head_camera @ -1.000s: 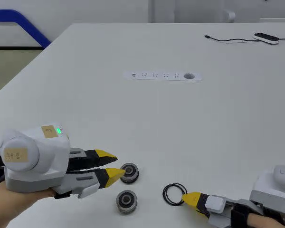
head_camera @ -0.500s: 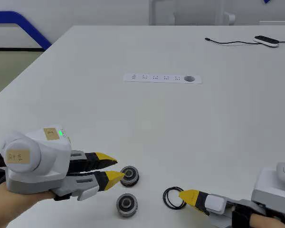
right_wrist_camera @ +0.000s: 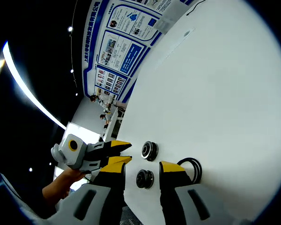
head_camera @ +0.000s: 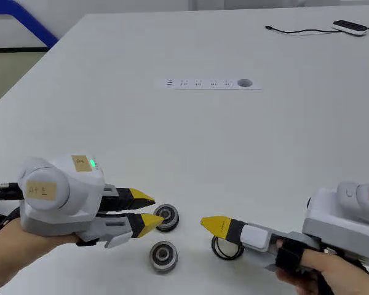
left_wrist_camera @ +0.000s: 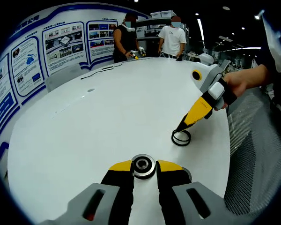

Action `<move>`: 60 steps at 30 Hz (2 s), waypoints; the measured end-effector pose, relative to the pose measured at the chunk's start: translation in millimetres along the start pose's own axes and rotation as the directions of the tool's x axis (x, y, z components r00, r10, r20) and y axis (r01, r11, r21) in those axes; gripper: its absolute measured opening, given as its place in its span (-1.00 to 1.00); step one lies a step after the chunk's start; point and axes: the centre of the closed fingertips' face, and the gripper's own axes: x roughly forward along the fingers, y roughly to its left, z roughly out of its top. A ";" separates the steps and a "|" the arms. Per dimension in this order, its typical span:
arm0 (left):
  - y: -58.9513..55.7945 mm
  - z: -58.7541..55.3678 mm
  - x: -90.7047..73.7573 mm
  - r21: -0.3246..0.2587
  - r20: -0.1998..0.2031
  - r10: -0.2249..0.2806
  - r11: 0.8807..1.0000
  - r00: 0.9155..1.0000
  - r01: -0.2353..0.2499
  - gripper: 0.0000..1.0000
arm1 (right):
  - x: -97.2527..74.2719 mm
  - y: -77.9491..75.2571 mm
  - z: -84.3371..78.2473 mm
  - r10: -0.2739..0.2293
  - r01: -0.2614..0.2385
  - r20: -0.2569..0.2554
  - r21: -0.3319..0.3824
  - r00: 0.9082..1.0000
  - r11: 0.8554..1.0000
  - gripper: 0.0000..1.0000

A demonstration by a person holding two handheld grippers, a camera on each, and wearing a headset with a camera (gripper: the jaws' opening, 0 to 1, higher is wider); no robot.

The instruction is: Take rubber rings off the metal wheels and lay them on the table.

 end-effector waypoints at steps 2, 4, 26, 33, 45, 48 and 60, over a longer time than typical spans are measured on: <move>1.5 -0.1 3.5 -0.005 -0.002 -0.006 1.000 1.000 0.006 -0.62 | 3.8 1.2 -0.2 0.014 -0.014 -0.006 0.006 1.000 1.000 -0.40; 2.7 -0.8 6.1 -0.003 -0.005 -0.010 1.000 1.000 0.010 -0.62 | 6.6 1.7 0.3 0.016 -0.016 -0.009 0.007 1.000 1.000 -0.39; -0.3 -7.9 18.9 -0.001 -0.041 -0.050 0.999 0.998 0.050 -0.66 | 49.2 17.4 -4.7 0.062 -0.067 -0.069 -0.075 0.996 0.995 0.07; -2.5 -13.1 20.9 -0.001 -0.061 -0.063 0.998 0.996 0.063 -0.66 | 52.7 15.7 -1.0 0.056 -0.062 -0.066 -0.080 0.996 0.995 0.09; 0.9 -12.1 19.9 -0.003 -0.054 -0.068 0.998 0.996 0.068 -0.69 | 58.4 12.4 -5.7 0.054 -0.061 -0.083 -0.090 0.995 0.994 0.12; 0.9 -11.5 20.8 0.006 -0.057 -0.072 0.997 0.996 0.072 -0.70 | 60.3 12.6 -5.7 0.055 -0.062 -0.082 -0.089 0.995 0.994 0.12; 1.8 -10.5 22.1 0.030 -0.076 -0.082 0.996 0.994 0.084 -0.72 | 65.1 13.4 -3.1 0.066 -0.073 -0.079 -0.084 0.995 0.994 0.13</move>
